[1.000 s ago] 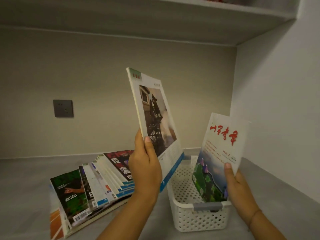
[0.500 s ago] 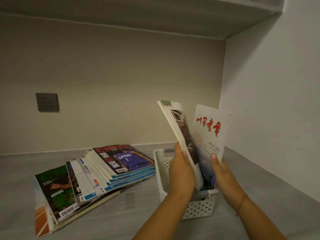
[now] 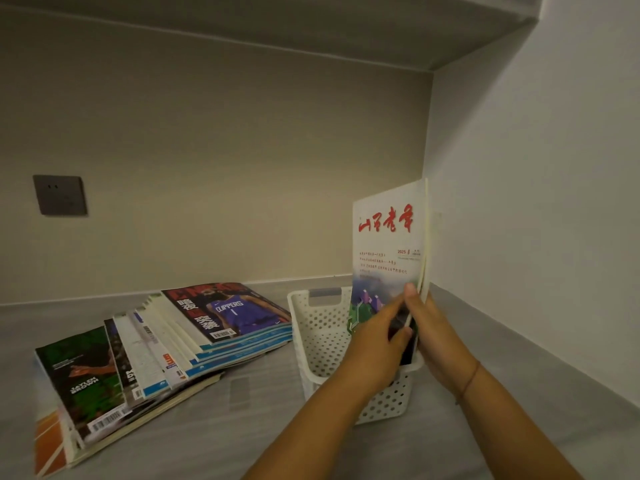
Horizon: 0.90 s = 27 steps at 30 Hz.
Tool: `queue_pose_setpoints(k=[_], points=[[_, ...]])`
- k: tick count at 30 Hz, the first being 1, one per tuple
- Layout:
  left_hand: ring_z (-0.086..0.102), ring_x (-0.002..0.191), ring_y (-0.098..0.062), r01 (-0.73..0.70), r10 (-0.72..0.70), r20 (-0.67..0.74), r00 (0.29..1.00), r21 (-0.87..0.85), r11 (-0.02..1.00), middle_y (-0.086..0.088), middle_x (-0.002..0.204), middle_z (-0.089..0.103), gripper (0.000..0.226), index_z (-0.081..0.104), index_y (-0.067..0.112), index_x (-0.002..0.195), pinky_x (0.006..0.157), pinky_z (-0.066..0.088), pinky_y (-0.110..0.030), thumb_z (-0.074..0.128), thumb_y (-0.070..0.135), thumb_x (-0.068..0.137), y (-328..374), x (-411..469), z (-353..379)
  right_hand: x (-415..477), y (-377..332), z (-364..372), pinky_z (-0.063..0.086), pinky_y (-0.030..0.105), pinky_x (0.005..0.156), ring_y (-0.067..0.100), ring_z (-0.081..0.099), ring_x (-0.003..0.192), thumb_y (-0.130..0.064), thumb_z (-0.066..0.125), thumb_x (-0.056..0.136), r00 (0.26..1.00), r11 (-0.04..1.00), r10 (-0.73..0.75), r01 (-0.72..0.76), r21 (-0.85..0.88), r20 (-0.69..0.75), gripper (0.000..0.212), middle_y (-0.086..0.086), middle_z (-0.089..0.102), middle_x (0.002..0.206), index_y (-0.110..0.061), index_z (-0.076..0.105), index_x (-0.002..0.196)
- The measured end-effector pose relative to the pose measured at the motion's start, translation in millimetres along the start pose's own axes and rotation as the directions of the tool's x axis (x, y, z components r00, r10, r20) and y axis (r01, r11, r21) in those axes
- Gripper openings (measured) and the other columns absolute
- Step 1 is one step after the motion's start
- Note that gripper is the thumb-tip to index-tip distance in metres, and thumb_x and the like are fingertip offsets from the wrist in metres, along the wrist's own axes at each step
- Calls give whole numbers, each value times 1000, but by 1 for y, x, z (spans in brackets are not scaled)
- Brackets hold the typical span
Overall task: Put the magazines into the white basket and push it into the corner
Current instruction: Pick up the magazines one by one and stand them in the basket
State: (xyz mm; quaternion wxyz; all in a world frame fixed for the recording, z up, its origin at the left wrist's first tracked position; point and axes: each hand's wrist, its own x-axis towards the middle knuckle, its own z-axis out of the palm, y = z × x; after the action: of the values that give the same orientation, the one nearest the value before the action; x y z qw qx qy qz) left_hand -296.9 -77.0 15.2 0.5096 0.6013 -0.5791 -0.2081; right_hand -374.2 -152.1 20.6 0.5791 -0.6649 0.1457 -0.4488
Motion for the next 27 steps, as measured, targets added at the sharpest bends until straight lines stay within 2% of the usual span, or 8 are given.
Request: queue_pose_setpoints(k=[6, 9, 13, 15, 17, 20, 24, 27], points=[[60, 104, -20, -124, 126, 8, 992, 267, 956, -4, 122, 62, 52, 49, 31, 136, 81, 45, -19, 48, 3, 92, -3, -6, -3, 6, 4, -7, 56, 29, 80, 17, 64, 106, -17, 50, 93, 996, 1000, 0, 1, 9, -94, 43, 0, 63, 124, -27, 45, 134], [59, 104, -25, -162, 134, 94, 986, 420, 893, -8, 123, 60, 65, 37, 33, 143, 82, 47, -27, 51, 0, 88, -5, -5, -5, 4, 7, -10, 55, 25, 73, 17, 65, 103, -1, 43, 89, 993, 1000, 11, -9, 19, -118, 49, 2, 65, 121, -22, 47, 133], [55, 115, -26, -120, 42, 213, 976, 366, 923, -4, 137, 52, 55, 20, 47, 144, 92, 44, -31, 43, 29, 98, -7, -8, -8, 1, 6, -13, 55, 22, 65, 12, 69, 94, 6, 40, 86, 991, 999, 4, 3, 53, -136, 50, -9, 71, 107, -28, 54, 120], [51, 123, -22, -78, 7, 229, 973, 301, 951, 3, 142, 48, 56, 17, 48, 144, 99, 42, -32, 45, 42, 96, -7, -8, -7, -1, 7, -13, 55, 23, 65, 12, 69, 94, 5, 39, 87, 992, 997, 10, -1, 71, -125, 49, -9, 71, 108, -28, 53, 121], [52, 122, -19, -27, -17, 182, 983, 241, 970, 4, 142, 49, 60, 19, 45, 146, 99, 45, -29, 50, 40, 95, -7, -3, -7, -2, 6, -12, 55, 22, 66, 11, 68, 96, 1, 41, 91, 994, 996, 25, -15, 88, -106, 46, -9, 68, 112, -28, 50, 125], [55, 109, -14, -15, -12, 126, 992, 213, 977, 2, 138, 53, 59, 24, 44, 146, 77, 47, -13, 52, 28, 96, -7, 1, -9, -3, 5, -11, 55, 22, 71, 11, 66, 102, -8, 43, 94, 996, 996, 23, -16, 82, -89, 41, -6, 64, 120, -31, 47, 128], [53, 117, -23, -181, 143, 116, 983, 448, 876, -5, 138, 52, 77, 24, 42, 147, 83, 39, -17, 56, 3, 88, -7, -2, -7, -4, 3, -12, 54, 32, 88, 17, 61, 113, -35, 47, 90, 996, 999, -1, 5, 47, -87, 46, -3, 60, 128, -30, 42, 136], [49, 124, -28, -201, 164, 118, 979, 594, 779, -7, 143, 46, 82, 22, 40, 147, 89, 40, -24, 60, 3, 84, -12, -4, -1, -5, 0, -10, 55, 29, 83, 11, 64, 106, -49, 44, 82, 996, 999, -15, 18, 37, -93, 45, -7, 62, 123, -38, 47, 126]])
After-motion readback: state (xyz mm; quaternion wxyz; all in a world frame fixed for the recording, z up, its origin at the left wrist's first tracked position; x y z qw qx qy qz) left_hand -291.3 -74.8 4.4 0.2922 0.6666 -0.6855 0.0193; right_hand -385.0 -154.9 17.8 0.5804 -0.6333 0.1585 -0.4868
